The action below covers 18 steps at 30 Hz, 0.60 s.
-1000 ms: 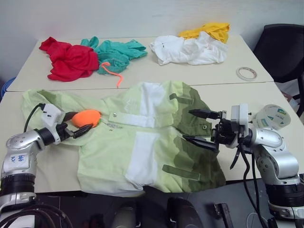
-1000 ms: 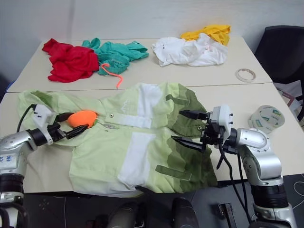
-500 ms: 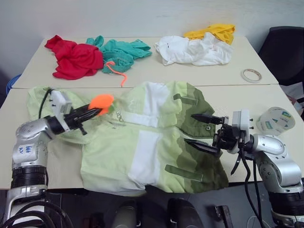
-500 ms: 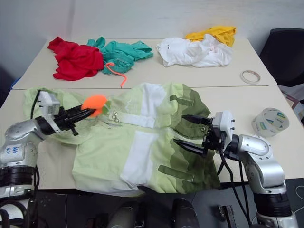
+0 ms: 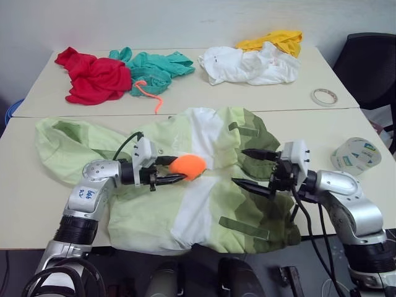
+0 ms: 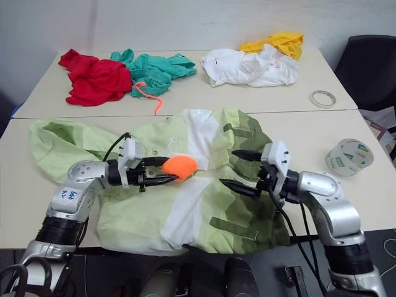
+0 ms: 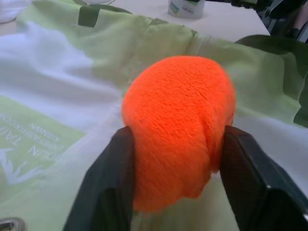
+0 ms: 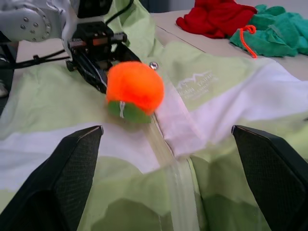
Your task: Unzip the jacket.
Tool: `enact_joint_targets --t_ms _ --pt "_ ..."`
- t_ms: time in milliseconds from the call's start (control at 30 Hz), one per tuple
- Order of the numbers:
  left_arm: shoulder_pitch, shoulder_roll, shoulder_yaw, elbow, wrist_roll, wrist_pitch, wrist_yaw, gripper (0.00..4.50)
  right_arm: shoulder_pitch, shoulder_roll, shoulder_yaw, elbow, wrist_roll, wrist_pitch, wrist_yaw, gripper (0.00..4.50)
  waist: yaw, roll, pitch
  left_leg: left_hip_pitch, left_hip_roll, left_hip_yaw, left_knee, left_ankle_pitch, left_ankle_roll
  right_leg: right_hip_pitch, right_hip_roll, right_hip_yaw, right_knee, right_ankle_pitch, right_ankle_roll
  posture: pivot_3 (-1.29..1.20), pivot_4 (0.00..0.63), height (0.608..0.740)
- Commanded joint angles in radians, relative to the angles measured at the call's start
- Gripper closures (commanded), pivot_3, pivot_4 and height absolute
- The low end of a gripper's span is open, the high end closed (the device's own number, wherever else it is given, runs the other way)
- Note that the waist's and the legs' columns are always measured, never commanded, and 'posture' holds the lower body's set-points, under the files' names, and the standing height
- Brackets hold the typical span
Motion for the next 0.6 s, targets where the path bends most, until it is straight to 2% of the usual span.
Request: enact_joint_targets --t_ms 33,167,333,433,600 --pt "0.018 0.041 0.040 -0.005 0.004 -0.094 -0.052 1.12 -0.083 0.024 0.047 -0.059 0.075 0.108 -0.004 0.00 -0.001 0.000 0.000 0.000 0.000 0.000 0.000 0.000 0.000 0.000 -0.001 0.000 0.000 0.000 0.000 0.00 0.150 0.740" --pt "0.037 0.095 0.075 0.040 0.032 -0.113 -0.030 1.12 -0.188 0.049 0.172 -0.014 0.007 0.152 0.005 0.00 -0.003 0.000 0.000 0.000 0.000 -0.001 0.000 0.000 0.000 0.000 -0.002 0.000 0.000 0.000 0.000 0.00 0.150 0.740" --pt "0.047 0.112 0.092 0.054 0.051 -0.144 -0.012 0.03 -0.302 0.145 0.292 0.126 -0.107 0.128 -0.030 0.00 -0.001 0.000 0.000 -0.001 0.000 -0.001 0.000 0.000 0.000 0.000 -0.002 -0.002 0.000 0.000 0.000 0.00 0.150 0.740" --pt "0.056 0.109 0.110 0.046 0.012 -0.131 -0.039 0.03 -0.351 0.209 0.358 0.204 -0.182 0.092 -0.042 0.00 -0.002 0.000 0.000 -0.001 -0.001 -0.001 0.000 0.000 0.001 0.000 -0.002 -0.003 0.000 0.000 0.000 0.00 0.150 0.740" --pt "0.052 0.128 0.136 0.013 -0.009 -0.092 -0.033 0.03 -0.393 0.302 0.393 0.311 -0.250 0.057 -0.067 0.00 -0.005 0.000 0.000 -0.002 -0.001 -0.001 0.000 0.000 0.001 -0.001 -0.001 -0.003 0.000 0.000 0.000 0.00 0.150 0.740"
